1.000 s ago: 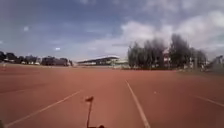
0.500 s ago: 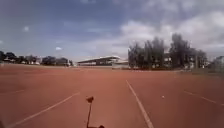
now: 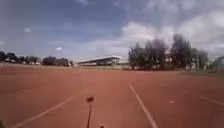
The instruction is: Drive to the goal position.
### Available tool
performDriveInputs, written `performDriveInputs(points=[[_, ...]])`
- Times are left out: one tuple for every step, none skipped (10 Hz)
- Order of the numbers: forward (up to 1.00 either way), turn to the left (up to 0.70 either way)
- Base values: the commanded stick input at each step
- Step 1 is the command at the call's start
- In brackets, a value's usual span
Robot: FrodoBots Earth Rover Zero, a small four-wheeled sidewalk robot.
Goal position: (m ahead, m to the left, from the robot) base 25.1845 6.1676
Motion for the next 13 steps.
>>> performDriveInputs(points=[[0.70, 0.00], [0.70, 0.00], [0.70, 0.00], [0.70, 0.00], [0.70, 0.00], [0.70, 0.00], [0.70, 0.00], [0.70, 0.00], [0.70, 0.00], [0.70, 0.00], [0.70, 0.00], [0.70, 0.00], [0.70, 0.00]])
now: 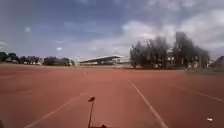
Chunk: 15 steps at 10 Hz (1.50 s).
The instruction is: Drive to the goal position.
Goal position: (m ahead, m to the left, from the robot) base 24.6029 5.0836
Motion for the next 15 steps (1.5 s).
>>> performDriveInputs(points=[[0.70, 0.00], [0.70, 0.00], [0.70, 0.00], [0.70, 0.00], [0.70, 0.00], [0.70, 0.00], [0.70, 0.00], [0.70, 0.00], [0.70, 0.00], [0.70, 0.00], [0.70, 0.00], [0.70, 0.00], [0.70, 0.00], [0.70, 0.00], [0.70, 0.00]])
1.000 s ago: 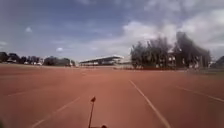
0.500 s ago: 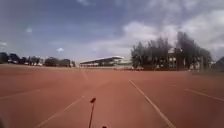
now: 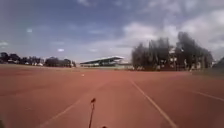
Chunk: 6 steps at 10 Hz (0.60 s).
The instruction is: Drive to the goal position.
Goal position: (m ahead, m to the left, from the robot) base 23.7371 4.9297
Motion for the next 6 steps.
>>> performDriveInputs(points=[[0.70, 0.00], [0.70, 0.00], [0.70, 0.00], [0.70, 0.00], [0.70, 0.00], [0.70, 0.00]])
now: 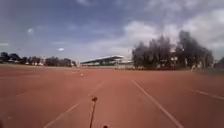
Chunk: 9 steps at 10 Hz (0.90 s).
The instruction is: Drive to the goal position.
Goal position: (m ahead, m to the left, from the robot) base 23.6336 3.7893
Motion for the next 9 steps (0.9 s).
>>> performDriveInputs(points=[[0.70, 0.00], [0.70, 0.00], [0.70, 0.00], [0.70, 0.00], [0.70, 0.00], [0.70, 0.00], [0.70, 0.00], [0.70, 0.00], [0.70, 0.00]])
